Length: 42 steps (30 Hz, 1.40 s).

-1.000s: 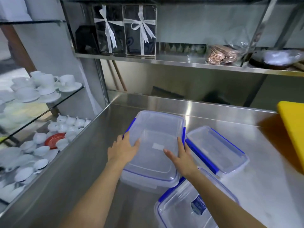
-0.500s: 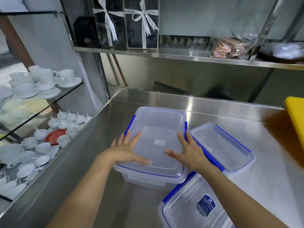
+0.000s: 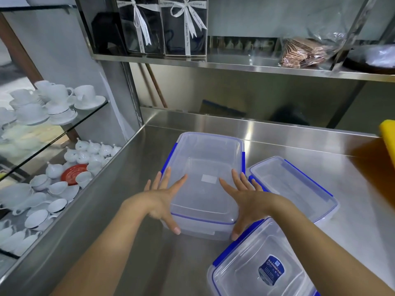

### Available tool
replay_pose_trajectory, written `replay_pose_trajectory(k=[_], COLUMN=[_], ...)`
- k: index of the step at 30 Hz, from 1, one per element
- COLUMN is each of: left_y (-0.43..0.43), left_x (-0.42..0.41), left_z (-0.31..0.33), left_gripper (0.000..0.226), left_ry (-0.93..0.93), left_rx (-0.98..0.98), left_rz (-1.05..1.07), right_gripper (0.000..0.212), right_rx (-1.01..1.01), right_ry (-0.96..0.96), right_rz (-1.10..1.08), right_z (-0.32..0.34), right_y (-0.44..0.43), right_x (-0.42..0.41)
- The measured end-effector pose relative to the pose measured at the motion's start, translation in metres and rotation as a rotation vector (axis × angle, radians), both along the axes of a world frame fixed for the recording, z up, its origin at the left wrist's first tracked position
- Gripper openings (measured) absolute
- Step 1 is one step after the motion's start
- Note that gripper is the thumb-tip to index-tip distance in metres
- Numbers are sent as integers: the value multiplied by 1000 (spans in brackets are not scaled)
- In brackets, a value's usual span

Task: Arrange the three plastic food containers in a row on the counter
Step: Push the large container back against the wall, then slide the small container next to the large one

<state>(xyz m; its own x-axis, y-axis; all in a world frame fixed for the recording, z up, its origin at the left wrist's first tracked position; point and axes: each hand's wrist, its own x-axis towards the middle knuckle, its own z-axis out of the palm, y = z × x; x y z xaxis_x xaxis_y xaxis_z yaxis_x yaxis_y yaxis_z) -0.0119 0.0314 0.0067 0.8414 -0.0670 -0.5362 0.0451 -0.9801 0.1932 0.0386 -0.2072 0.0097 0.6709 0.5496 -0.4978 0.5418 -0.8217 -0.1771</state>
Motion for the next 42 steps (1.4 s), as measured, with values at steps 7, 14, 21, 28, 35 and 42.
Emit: replay_pose_trajectory(k=[7,14,21,28,35,42], left_y=[13,10,11,-17,-126,-192], left_x=[38,80,89,85,58,61], left_z=[-9,-16,-19,-5,5,-23], left_gripper=[112,87,83,76,24,46], left_ry=[-292,-434,-451,-451,-637,-114], left_rx=[-200,-185,-147,49,-428,-702], left_rz=[86,141,155,48,184,264], right_gripper=[107,75,77,80,63,83], right_rx=[206,236,231,303,287,32], right_ry=[-6,-149,-214,-154,-298,-192], right_rz=[-158,-199,-186,-267,-507,-662], right_z=[9,13,2,-1,-4,-30], right_y=[-1,8,6,-11,-92,-148], right_x=[30,62,73,77,75,55])
